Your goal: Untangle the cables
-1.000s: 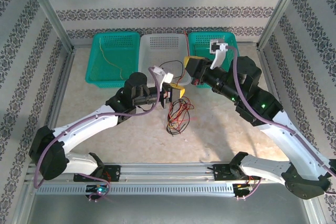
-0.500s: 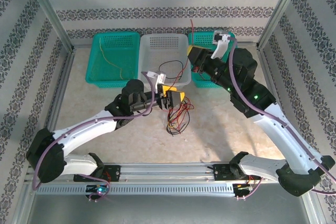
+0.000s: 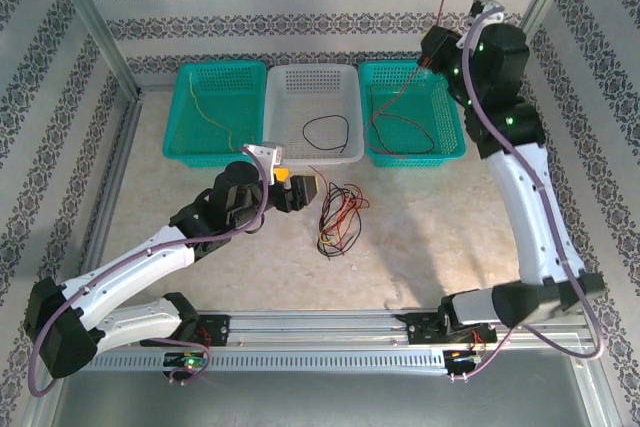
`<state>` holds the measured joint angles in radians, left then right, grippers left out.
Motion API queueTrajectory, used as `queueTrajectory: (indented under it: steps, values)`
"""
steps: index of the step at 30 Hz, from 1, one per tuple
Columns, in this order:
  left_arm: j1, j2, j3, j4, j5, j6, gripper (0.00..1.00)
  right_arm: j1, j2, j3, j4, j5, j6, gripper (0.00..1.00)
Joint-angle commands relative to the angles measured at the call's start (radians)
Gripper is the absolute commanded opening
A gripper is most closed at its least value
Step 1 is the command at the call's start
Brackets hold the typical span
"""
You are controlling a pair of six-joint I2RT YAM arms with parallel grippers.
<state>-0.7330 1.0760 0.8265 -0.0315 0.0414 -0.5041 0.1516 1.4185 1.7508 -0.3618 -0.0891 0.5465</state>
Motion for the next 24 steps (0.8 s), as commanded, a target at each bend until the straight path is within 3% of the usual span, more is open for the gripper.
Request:
queueTrajectory:
  steps: [1,9,12,15,16,24]
  values:
    - [0.003,-0.006,0.017,-0.085,-0.063,0.071,0.83,-0.062,0.101,0.087,-0.052,-0.058,-0.013,0.0]
    - [0.009,-0.019,0.019,-0.088,-0.047,0.081,0.78,-0.134,0.348,0.306,-0.161,-0.039,-0.056,0.0]
    - [0.013,-0.022,0.032,-0.136,-0.101,0.087,0.78,-0.143,0.438,0.404,-0.238,-0.028,-0.069,0.12]
    - [0.02,-0.028,0.031,-0.166,-0.138,0.081,0.78,-0.142,0.491,0.457,-0.289,-0.05,-0.082,0.38]
    - [0.024,-0.031,0.029,-0.177,-0.147,0.075,0.79,-0.142,0.501,0.47,-0.306,-0.059,-0.087,0.41]
    - [0.044,-0.034,0.016,-0.183,-0.152,0.03,0.8,-0.134,0.455,0.437,-0.367,-0.106,-0.096,0.43]
